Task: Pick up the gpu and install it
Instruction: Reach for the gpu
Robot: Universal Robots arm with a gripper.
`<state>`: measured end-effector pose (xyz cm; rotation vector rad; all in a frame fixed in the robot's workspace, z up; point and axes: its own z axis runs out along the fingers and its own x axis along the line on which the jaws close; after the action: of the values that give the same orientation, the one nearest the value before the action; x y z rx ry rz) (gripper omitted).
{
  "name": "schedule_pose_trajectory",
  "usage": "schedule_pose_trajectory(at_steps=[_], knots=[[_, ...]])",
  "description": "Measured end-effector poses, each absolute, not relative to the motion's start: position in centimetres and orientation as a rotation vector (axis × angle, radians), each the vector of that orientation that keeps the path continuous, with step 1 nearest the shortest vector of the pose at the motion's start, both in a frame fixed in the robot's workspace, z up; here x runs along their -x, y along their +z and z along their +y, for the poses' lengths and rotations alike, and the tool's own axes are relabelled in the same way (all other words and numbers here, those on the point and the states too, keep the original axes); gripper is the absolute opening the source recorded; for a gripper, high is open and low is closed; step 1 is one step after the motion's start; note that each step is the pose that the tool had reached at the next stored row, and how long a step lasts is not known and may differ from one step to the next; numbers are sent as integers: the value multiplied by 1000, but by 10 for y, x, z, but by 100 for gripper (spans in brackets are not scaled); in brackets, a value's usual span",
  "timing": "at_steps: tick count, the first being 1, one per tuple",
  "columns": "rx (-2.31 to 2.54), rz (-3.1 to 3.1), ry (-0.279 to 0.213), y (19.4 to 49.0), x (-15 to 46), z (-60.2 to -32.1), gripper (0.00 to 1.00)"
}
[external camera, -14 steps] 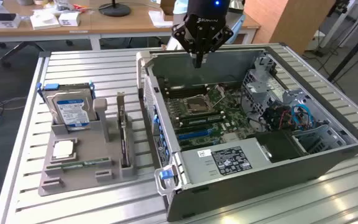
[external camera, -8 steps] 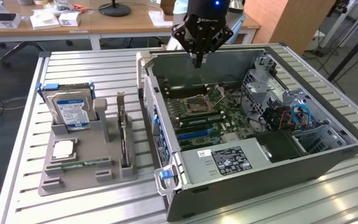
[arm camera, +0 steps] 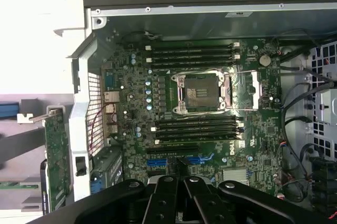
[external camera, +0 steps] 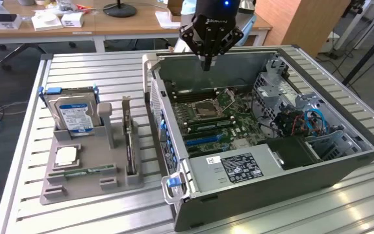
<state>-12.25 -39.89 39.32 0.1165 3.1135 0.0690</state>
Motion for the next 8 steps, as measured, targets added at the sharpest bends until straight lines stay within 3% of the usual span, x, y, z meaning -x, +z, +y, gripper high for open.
schedule_pose_trajectory(at_steps=[8], knots=[[-117,3114,69,393,137,-399,10]])
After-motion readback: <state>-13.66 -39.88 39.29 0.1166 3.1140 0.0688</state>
